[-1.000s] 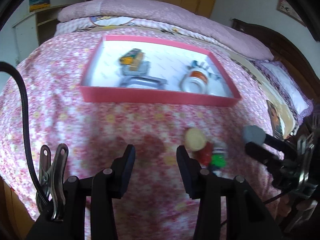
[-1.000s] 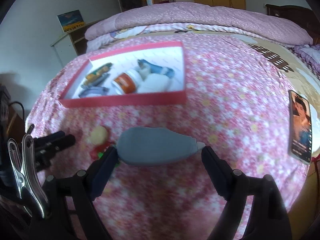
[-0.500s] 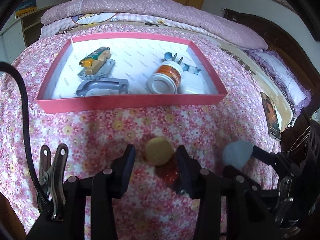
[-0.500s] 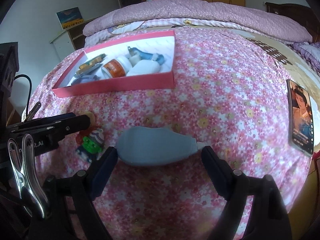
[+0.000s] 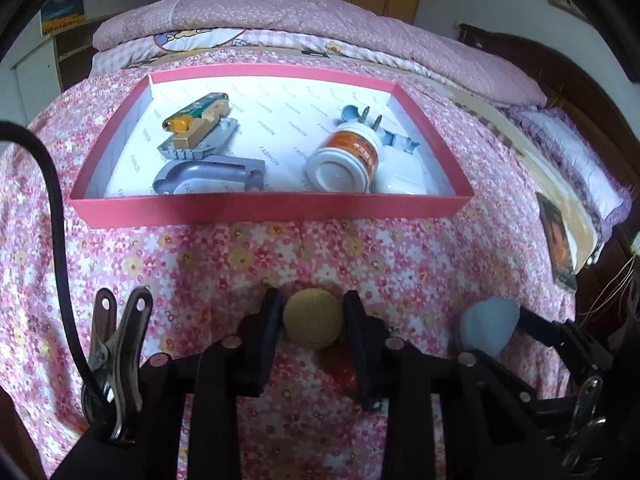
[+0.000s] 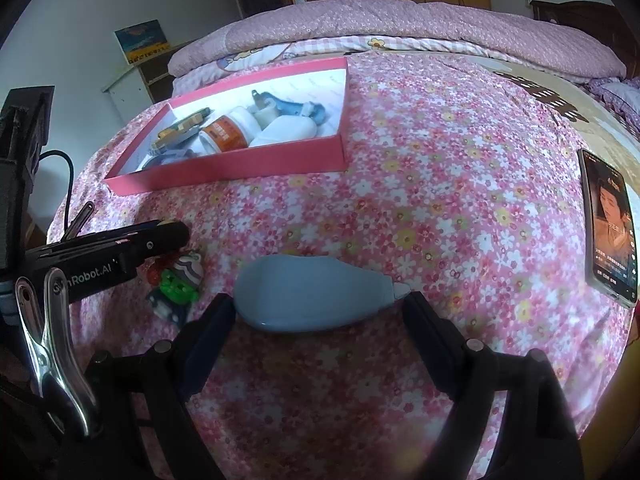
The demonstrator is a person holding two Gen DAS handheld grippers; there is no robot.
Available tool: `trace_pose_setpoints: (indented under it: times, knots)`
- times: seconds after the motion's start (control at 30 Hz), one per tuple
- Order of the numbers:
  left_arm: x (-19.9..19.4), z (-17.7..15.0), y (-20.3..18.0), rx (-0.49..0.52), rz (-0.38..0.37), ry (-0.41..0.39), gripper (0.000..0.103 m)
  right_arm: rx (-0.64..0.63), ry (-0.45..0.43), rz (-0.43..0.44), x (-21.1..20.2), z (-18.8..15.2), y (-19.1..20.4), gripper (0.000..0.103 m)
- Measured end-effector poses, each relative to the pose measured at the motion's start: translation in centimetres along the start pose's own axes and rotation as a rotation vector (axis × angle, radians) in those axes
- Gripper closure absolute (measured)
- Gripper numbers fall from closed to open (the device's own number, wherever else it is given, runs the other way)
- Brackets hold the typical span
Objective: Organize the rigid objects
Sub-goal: 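Grasp the tan round disc with the left gripper while the right gripper grasps the light blue bulb, then lift and carry the tan disc and light blue bulb over the tray with both grippers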
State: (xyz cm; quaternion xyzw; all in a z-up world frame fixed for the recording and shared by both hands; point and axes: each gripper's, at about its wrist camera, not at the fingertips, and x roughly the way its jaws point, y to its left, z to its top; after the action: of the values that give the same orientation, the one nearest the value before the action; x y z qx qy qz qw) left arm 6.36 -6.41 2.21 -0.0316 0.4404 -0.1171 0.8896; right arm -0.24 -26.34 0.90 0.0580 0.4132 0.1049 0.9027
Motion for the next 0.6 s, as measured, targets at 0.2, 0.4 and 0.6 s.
trace_pose_setpoints:
  times: [0.2, 0.4, 0.6]
  knots:
    - [-0.4, -0.1, 0.2, 0.001, -0.011, -0.005, 0.07, -0.001, -0.002, -0.001, 0.0, -0.1, 0.0, 0.015]
    - [-0.9, -0.4, 0.3, 0.008, -0.008, -0.017, 0.07, -0.007, -0.004, -0.009, 0.0, 0.0, 0.1, 0.015]
    - [-1.4, -0.5, 0.7, 0.0, -0.003, -0.029, 0.07, -0.007, -0.005, -0.009, 0.0, 0.0, 0.2, 0.015]
